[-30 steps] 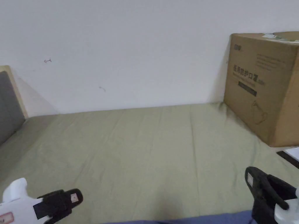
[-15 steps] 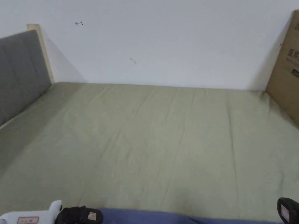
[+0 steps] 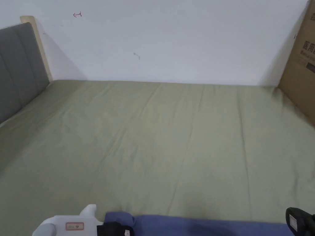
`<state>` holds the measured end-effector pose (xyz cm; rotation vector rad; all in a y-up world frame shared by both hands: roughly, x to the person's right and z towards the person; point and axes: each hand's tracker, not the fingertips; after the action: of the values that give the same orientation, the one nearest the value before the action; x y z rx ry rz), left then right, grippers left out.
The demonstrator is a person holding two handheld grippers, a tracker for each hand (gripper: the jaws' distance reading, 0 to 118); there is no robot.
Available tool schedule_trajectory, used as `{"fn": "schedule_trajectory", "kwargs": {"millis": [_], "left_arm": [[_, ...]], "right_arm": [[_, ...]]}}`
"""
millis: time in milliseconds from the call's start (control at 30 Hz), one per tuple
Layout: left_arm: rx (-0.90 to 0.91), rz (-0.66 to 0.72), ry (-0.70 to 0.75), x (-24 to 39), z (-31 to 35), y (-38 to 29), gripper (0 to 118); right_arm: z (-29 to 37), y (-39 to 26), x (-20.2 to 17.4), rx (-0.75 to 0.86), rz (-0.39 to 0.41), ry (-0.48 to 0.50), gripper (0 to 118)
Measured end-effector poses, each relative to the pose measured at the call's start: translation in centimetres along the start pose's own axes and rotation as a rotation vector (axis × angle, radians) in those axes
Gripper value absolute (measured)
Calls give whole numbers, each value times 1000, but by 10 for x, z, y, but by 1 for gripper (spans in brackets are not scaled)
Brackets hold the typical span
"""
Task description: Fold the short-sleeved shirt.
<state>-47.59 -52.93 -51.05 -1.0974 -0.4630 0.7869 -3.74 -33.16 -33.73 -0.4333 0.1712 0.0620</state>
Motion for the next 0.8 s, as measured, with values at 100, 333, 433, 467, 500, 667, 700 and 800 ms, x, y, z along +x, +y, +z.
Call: {"fn": "schedule_trajectory", "kwargs": {"millis": [100,333,433,467,500,667,700,800], "left_arm": [[-14,-233,232,43,21,0,5],[-9,-785,1087,104,40,-26,5],[-5,-692,935,129,37,-33,5],[2,-516,697,140,38,-31,5],[2,-398,548,148,36,-29,5],[-151,-112,92,183,-28,-34,52],[-171,-128,108,190,-40,-36,94],[-56,-248,206,206,-35,-33,113]], "right_arm": [[9,0,7,5,-2,5,0],[28,-9,29,45,-68,-6,0],[34,-14,41,40,-103,-5,0],[37,-15,45,41,-110,-5,0],[39,-15,48,42,-112,-7,0],[53,-17,65,53,-140,-33,0],[55,-18,67,53,-146,-37,0],[60,-20,74,60,-159,-45,0]]}}
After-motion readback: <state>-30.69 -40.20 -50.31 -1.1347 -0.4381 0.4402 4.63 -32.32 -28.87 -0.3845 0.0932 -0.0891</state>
